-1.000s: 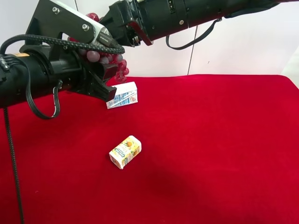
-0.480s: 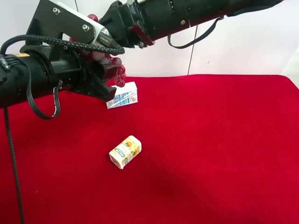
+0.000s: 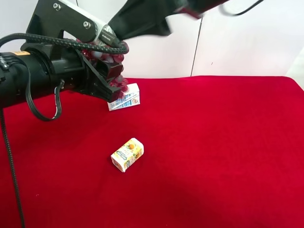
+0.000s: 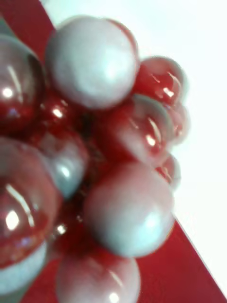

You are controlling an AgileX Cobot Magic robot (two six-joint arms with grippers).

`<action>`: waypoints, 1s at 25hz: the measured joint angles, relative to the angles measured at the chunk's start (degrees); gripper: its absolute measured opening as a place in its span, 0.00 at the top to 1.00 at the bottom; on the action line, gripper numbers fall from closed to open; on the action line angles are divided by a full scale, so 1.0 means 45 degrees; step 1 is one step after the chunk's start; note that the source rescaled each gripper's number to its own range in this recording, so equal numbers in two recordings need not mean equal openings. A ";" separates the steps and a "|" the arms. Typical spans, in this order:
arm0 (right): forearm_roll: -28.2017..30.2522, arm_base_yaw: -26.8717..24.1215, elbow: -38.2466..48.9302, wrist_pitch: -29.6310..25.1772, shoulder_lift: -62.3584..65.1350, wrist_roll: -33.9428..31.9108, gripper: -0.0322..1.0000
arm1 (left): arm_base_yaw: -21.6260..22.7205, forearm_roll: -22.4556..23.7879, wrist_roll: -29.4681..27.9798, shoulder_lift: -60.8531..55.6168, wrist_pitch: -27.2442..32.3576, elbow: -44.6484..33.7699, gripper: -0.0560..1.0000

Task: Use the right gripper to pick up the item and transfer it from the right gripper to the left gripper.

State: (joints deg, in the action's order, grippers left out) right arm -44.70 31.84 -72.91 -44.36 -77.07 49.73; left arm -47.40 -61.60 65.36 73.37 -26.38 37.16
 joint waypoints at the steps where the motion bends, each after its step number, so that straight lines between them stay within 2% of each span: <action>1: 0.0729 0.0035 0.0000 -0.0174 0.0425 -0.1026 0.00 | 0.0015 -0.0062 0.0000 0.0014 0.0000 0.0000 0.94; 4: 0.2924 0.0050 -0.0027 -0.0536 0.1570 -0.3528 0.00 | 0.0015 -0.0114 0.0000 0.0038 0.0000 0.0000 0.94; 7: 0.4475 0.0050 -0.0027 -0.1243 0.2601 -0.5220 0.00 | 0.0015 -0.0125 0.0000 0.0063 -0.0012 0.0000 0.94; 13: 0.6344 0.0050 -0.0027 -0.4303 0.4693 -0.8065 0.00 | 0.0015 -0.0428 0.0000 0.0076 -0.0012 0.0000 0.94; 16: 0.7299 0.0050 0.0440 -0.5314 0.5914 -0.9206 0.00 | 0.0015 -0.0728 0.0013 0.0076 -0.0012 0.0000 0.94; 19: 0.8158 0.0050 0.1608 -0.5498 0.7337 -1.0066 0.00 | 0.0015 -0.0796 0.0050 0.0076 -0.0001 0.0000 0.94; 25: 0.8937 0.0050 0.4618 -0.5697 1.0905 -1.1303 0.00 | 0.0015 -0.0887 0.0076 0.0076 0.0235 0.0000 0.94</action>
State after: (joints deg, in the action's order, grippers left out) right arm -4.48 32.07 -52.13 -70.00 -28.00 -1.14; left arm -47.33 -65.59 65.70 73.71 -25.32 37.16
